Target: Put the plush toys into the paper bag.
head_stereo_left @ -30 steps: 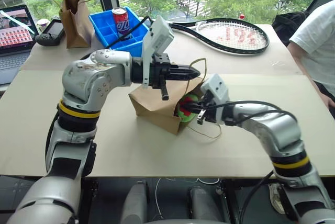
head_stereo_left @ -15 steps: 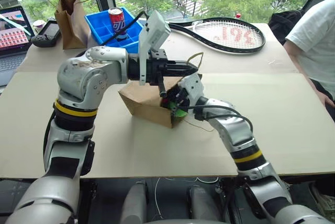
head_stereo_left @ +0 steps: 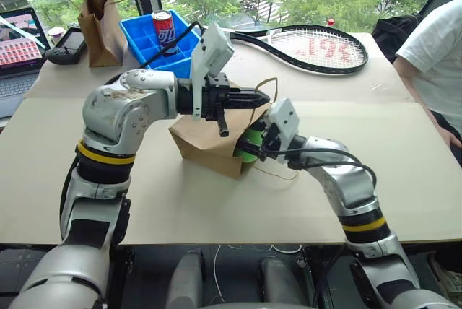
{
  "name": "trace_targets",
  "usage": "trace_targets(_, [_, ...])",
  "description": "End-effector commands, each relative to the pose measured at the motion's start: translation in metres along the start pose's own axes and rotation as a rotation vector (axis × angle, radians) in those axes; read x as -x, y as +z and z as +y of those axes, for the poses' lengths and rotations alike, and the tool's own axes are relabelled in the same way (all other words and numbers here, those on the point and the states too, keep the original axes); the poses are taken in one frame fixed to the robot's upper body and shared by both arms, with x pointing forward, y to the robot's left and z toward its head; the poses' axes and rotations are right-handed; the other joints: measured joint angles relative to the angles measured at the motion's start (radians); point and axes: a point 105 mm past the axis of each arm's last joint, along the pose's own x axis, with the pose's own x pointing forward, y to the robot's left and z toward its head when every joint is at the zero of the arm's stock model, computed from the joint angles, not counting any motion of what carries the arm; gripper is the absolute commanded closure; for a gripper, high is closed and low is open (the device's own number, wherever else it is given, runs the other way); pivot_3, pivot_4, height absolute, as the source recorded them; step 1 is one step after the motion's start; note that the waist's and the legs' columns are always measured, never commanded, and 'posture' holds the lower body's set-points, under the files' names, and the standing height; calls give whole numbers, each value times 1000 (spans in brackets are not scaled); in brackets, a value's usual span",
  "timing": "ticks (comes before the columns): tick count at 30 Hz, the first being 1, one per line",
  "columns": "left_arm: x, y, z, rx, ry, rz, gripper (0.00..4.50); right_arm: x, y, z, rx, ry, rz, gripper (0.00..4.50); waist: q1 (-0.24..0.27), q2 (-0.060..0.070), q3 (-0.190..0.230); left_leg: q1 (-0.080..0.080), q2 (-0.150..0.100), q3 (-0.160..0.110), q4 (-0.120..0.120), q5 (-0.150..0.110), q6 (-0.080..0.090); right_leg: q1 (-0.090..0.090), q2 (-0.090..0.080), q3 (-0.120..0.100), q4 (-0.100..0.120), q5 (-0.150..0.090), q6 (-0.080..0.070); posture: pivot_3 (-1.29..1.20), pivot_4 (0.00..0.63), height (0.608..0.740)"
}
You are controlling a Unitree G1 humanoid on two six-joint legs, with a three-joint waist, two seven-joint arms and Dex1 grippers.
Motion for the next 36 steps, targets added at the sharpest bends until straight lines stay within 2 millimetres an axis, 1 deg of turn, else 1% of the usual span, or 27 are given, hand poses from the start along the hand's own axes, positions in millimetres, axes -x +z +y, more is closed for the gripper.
trace_targets(1, [0,12,-6,-58,-12,-30,4500,21,17,1,-20,8,-33,1555,0,0,0,0,0,0,0,0,0,0,0,0,0,0,0,0,150,740])
trace_targets(4, [-1,12,-7,-57,-14,-31,4500,47,9,-3,-35,-7,39,1555,5,0,0,0,0,0,0,0,0,0,0,0,0,0,0,0,150,740])
trace_targets(6, [0,12,-7,-57,-17,-31,4500,64,0,-3,-30,-5,110,1555,9,0,0,0,0,0,0,0,0,1,0,0,-1,0,0,0,150,740])
trace_targets(8, [-1,12,-7,-57,-19,-31,4500,81,-17,0,-24,0,218,1555,12,0,0,0,0,0,0,0,0,1,0,0,-2,0,0,0,150,740])
trace_targets(9, [-1,13,-7,-58,-22,-32,4500,89,-26,1,-57,-8,264,1555,12,0,0,0,0,0,0,0,0,1,0,0,-1,0,0,0,150,740])
trace_targets(11, [-2,13,-8,-60,-25,-34,4500,101,-40,4,-167,-34,304,1555,12,0,0,0,0,0,0,0,0,0,0,0,-1,0,-1,0,150,740])
trace_targets(13, [-2,13,-7,-61,-25,-34,4500,112,-44,9,-401,-67,263,1555,11,0,0,0,0,0,0,0,0,1,0,0,-1,0,-1,0,150,740])
trace_targets(16, [-1,13,-8,-61,-27,-33,4500,129,-48,26,-579,-46,249,1555,12,0,0,0,0,0,1,0,0,1,0,1,-1,0,-1,0,150,740])
trace_targets(19, [-1,12,-8,-60,-29,-31,4500,141,-60,40,-760,-61,250,1555,15,0,0,0,0,0,1,0,0,1,0,1,-1,0,-1,0,150,740])
trace_targets(20, [-2,12,-8,-59,-30,-31,4500,141,-63,42,-811,-72,233,1555,15,0,0,0,0,0,1,0,0,2,0,1,-1,0,-1,0,150,740])
trace_targets(22, [-2,11,-8,-58,-31,-31,4500,136,-71,40,-904,-140,192,1555,14,0,0,0,0,0,1,0,0,2,0,1,-1,0,-1,0,150,740])
trace_targets(26, [-2,12,-9,-58,-34,-32,4500,119,-89,29,-1059,-311,122,1555,5,0,0,2,1,-1,1,0,0,1,1,1,-1,-1,-4,0,150,740])
trace_targets(29, [-1,13,-8,-58,-27,-33,4500,108,-94,23,-1176,-385,45,1555,2,0,0,2,0,-1,0,0,0,1,1,2,-1,-1,-5,0,150,740])
trace_targets(31, [1,13,-7,-59,-18,-31,4500,97,-103,24,-1271,-429,24,1555,0,0,0,2,0,-1,0,0,1,1,1,2,-1,0,-4,0,150,740])
trace_targets(32, [2,13,-7,-59,-15,-31,4500,94,-106,24,-1300,-447,23,1555,-1,1,0,2,1,-1,0,0,1,1,1,2,-1,1,-3,0,150,740])
trace_targets(36, [2,13,-7,-58,-13,-30,4500,83,-110,11,-1367,-502,-34,1555,-8,1,0,3,1,-1,0,0,1,2,2,2,-1,1,-3,0,150,740])
